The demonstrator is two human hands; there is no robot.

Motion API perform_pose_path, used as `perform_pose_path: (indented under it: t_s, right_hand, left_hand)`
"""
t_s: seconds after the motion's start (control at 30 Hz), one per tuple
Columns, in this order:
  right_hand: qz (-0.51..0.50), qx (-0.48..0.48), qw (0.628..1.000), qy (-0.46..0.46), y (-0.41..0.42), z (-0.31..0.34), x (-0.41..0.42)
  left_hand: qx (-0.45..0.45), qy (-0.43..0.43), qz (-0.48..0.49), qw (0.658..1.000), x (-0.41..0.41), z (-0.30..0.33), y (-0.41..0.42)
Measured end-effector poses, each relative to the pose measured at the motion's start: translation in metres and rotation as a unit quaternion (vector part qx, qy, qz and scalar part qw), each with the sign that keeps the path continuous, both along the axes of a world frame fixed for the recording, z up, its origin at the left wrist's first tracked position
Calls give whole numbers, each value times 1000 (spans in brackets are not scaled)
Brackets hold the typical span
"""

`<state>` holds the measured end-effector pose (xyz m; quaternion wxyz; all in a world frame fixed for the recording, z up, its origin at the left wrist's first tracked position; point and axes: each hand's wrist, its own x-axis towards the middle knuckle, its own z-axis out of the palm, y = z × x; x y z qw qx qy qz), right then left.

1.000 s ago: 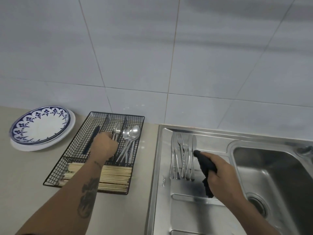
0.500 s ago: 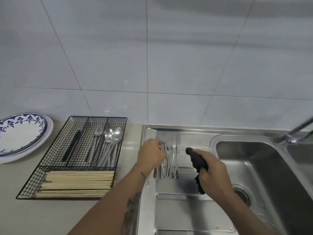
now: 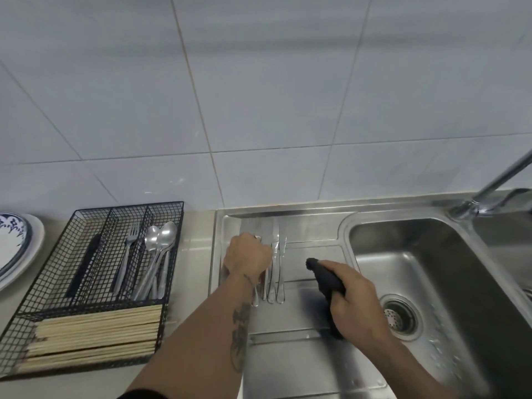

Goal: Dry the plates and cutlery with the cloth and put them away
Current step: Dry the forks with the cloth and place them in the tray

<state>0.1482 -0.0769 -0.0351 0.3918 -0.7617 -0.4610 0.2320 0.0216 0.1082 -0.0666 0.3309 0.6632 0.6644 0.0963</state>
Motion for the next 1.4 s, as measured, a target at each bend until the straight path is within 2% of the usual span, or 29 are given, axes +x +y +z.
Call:
perform_pose_path:
  t_s: [0.13, 0.23, 0.4, 0.47, 0.57, 0.63, 0.7, 0.83, 0.9, 1.03, 1.13, 1.23, 1.33, 1.4]
  right_hand:
    - [16, 7, 1000, -3, 8, 0, -3]
    - [20, 22, 1000, -1, 10, 5, -6]
    - [20, 65, 998, -10, 9, 24, -9]
    - [28, 93, 995, -32, 6, 36, -15]
    - [52, 127, 984, -116, 0, 53, -31]
    - [68, 120, 961, -240, -6, 55, -39]
    - [70, 67, 929, -357, -15, 51, -44]
    - [39, -37, 905, -422, -42, 42, -37]
    - [19, -40, 906, -422, -50, 45, -35]
    - [38, 17, 912, -407, -55, 53, -42]
    - [28, -26, 917, -397, -61, 53, -26]
    - [-28, -72, 941, -329, -68, 54, -6]
    - [-91, -22, 963, -254, -70, 62, 0]
    - [-98, 18, 970, -222, -67, 67, -2]
  left_hand:
    - [-40, -41, 27, 998, -1, 6, 7]
    - [-22, -62, 14, 998, -7, 16, 6]
    - [-19, -124, -75, 989, -27, 40, -17]
    - [-4, -105, -125, 987, -36, 52, -34]
    - [46, -50, -187, 980, -42, 74, -65]
    - [69, -35, -222, 972, -42, 92, -83]
    - [92, -33, -242, 965, -44, 110, -100]
    - [141, 13, -273, 952, -51, 129, -125]
    - [143, 21, -281, 949, -53, 133, -135]
    - [183, 18, -301, 936, -44, 146, -142]
    - [188, 29, -316, 929, -42, 152, -143]
    - [164, 43, -331, 928, -47, 150, -142]
    - [150, 43, -324, 933, -51, 149, -135]
    - [145, 49, -315, 937, -53, 148, -133]
